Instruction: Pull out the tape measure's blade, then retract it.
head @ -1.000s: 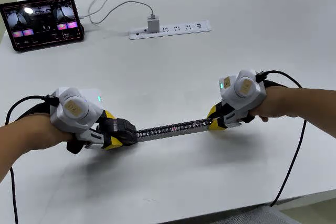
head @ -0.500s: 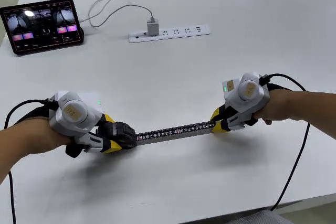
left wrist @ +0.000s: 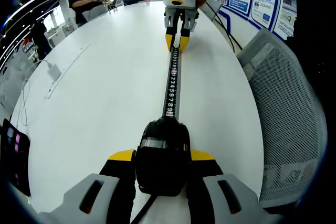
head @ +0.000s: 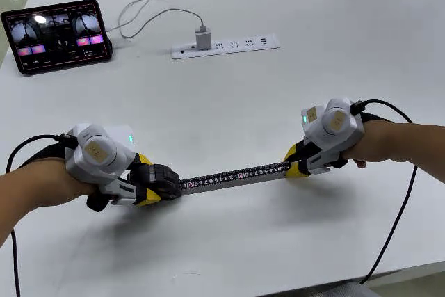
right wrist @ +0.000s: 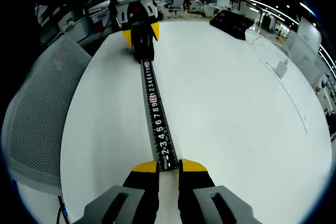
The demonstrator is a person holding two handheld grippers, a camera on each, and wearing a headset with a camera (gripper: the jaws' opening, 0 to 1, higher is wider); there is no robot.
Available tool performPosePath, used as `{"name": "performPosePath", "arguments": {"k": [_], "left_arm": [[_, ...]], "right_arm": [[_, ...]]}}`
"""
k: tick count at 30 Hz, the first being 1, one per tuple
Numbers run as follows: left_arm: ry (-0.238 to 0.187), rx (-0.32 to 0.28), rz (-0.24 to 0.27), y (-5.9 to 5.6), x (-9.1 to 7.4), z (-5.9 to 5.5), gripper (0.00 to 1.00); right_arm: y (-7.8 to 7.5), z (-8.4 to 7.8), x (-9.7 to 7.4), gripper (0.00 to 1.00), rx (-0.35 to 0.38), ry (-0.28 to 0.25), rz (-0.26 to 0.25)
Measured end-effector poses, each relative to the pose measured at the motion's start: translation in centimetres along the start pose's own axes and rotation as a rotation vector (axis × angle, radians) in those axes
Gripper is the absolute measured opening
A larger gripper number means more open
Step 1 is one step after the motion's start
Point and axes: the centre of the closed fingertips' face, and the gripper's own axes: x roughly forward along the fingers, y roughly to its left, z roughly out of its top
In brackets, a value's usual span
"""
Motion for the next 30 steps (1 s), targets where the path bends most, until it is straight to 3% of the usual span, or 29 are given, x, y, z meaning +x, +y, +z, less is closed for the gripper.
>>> {"name": "performPosePath", "arguments": {"k": [30], "left_arm": [[0.0,0.001,0.004,0.0,0.0,-0.1,0.32]], "right_arm": [[0.0,-1.3,-1.0,0.09,0.019,0.013,-0.023]]}}
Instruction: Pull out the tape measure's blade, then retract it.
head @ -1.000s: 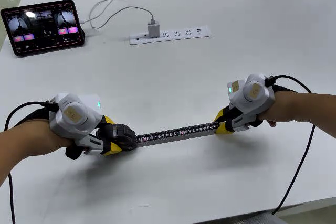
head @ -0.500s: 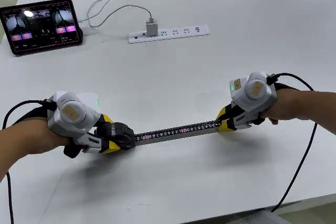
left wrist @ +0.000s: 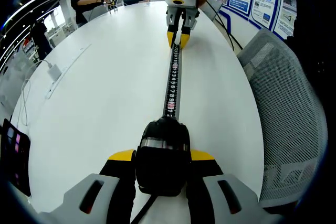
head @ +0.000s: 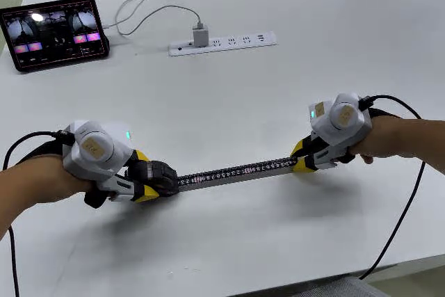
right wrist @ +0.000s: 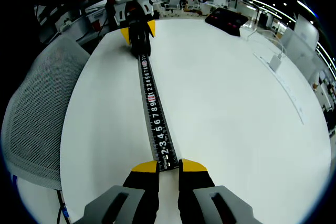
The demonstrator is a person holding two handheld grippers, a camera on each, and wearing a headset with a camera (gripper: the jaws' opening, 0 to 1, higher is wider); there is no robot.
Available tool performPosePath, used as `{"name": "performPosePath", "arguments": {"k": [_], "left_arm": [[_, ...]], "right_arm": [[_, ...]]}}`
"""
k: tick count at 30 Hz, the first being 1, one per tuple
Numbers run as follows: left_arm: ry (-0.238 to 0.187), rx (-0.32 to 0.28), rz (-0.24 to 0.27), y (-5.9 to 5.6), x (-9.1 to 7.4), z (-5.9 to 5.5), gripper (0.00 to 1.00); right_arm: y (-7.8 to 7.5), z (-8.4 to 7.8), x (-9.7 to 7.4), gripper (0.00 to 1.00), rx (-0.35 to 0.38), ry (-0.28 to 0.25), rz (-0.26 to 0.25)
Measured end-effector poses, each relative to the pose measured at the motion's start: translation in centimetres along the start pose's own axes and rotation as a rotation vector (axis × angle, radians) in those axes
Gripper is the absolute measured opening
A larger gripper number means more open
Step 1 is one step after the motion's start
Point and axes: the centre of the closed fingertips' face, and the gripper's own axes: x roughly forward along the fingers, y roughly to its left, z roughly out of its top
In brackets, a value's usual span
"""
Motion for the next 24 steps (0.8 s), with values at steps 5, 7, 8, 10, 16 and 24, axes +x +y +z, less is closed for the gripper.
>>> {"name": "performPosePath", "arguments": {"k": [5,7,8,10,16,24], "left_arm": [[0.0,0.001,0.0,-0.02,-0.01,0.03,0.32],[-0.001,0.001,0.0,-0.03,-0.01,0.03,0.32],[-0.001,0.001,0.0,-0.03,-0.01,0.03,0.32],[-0.002,0.0,0.001,-0.04,-0.01,0.05,0.32],[-0.005,-0.001,0.002,0.01,0.02,0.04,0.32],[-0.009,-0.007,-0.009,0.04,0.05,0.17,0.33]], "right_arm": [[-0.19,-0.29,-0.03,0.09,0.005,0.001,-0.002],[-0.17,-0.25,-0.05,0.09,0.007,0.001,-0.003],[-0.17,-0.28,-0.03,0.09,0.002,0.002,-0.004],[-0.22,-0.31,0.01,0.09,0.001,0.004,-0.004],[-0.3,-0.38,0.1,0.1,0.004,0.02,0.005],[-0.03,-0.26,0.11,0.11,-0.034,0.055,0.015]]}}
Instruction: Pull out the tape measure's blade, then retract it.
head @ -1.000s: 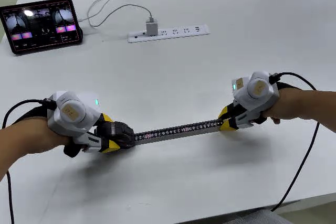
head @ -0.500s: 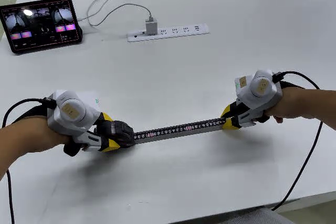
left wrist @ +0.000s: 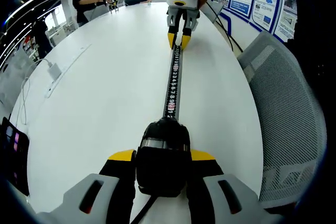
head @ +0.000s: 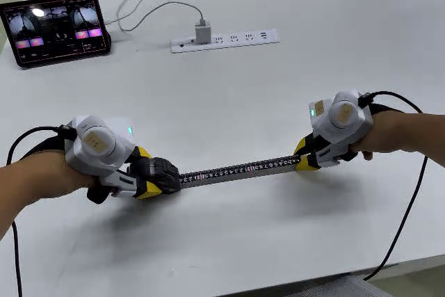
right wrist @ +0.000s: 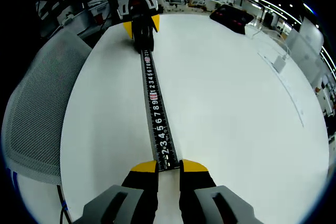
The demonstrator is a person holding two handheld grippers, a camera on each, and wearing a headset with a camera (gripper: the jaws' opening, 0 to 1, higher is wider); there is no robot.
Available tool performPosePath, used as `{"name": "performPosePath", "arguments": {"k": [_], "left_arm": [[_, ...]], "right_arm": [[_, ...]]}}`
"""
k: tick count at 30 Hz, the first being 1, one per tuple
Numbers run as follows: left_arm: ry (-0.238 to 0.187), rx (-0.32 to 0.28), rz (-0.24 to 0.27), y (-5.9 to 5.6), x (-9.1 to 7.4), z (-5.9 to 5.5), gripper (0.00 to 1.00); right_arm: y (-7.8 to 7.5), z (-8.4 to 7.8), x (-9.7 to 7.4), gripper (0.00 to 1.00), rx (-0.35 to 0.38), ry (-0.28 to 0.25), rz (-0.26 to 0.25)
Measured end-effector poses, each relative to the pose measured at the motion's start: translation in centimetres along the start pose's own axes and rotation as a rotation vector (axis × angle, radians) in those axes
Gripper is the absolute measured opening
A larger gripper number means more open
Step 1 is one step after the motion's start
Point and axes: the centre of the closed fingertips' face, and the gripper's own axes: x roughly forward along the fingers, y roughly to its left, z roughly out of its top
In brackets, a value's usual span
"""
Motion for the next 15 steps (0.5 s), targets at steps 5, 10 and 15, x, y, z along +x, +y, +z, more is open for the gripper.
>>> {"name": "performPosePath", "arguments": {"k": [5,10,15], "left_arm": [[-0.009,-0.004,-0.004,-0.02,-0.03,0.05,0.33],[-0.003,0.002,-0.006,-0.02,0.0,0.08,0.33],[0.002,0.011,-0.006,-0.06,-0.02,0.08,0.33]], "right_arm": [[0.01,0.0,0.01,0.11,-0.022,0.019,0.001],[-0.1,-0.08,0.0,0.11,-0.046,0.028,0.0],[-0.04,0.0,-0.05,0.12,-0.045,0.027,0.004]]}}
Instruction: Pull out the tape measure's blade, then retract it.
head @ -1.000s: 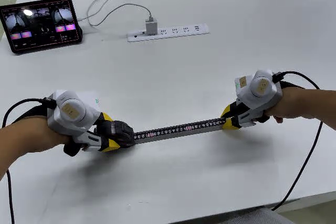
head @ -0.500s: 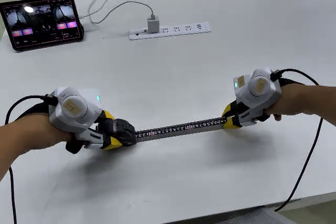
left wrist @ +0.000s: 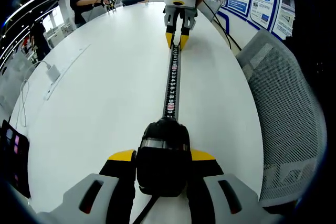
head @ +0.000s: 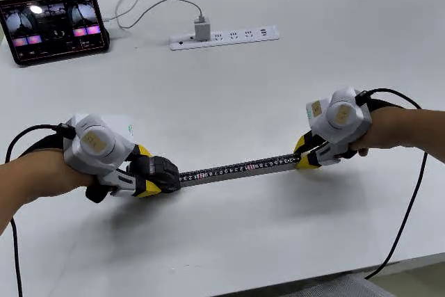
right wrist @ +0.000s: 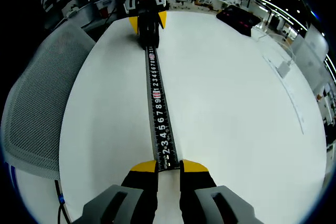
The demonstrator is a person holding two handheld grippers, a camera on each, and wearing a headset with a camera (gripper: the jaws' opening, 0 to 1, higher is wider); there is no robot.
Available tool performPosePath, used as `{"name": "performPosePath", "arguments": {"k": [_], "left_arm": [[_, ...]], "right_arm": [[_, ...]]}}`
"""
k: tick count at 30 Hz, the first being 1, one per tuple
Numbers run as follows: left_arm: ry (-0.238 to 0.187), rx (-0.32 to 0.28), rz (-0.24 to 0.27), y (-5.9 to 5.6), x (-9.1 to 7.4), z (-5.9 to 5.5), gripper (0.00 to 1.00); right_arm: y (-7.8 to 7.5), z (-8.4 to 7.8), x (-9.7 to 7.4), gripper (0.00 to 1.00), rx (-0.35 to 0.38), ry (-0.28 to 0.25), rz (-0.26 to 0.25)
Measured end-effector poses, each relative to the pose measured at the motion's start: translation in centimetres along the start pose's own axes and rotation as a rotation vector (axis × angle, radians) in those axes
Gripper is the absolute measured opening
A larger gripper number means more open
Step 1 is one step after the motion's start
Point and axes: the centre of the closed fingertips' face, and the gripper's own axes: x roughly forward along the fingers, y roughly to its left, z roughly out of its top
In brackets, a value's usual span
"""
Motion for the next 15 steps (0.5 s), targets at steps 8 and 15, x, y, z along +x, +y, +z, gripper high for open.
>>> {"name": "performPosePath", "arguments": {"k": [8,15], "left_arm": [[0.005,0.009,0.022,0.15,0.0,-0.18,0.33],[0.019,0.006,0.022,0.31,-0.59,-0.71,0.35]], "right_arm": [[0.04,-0.02,-0.03,0.12,-0.017,0.015,0.001],[-0.02,-0.08,-0.02,0.12,-0.015,0.034,-0.005]]}}
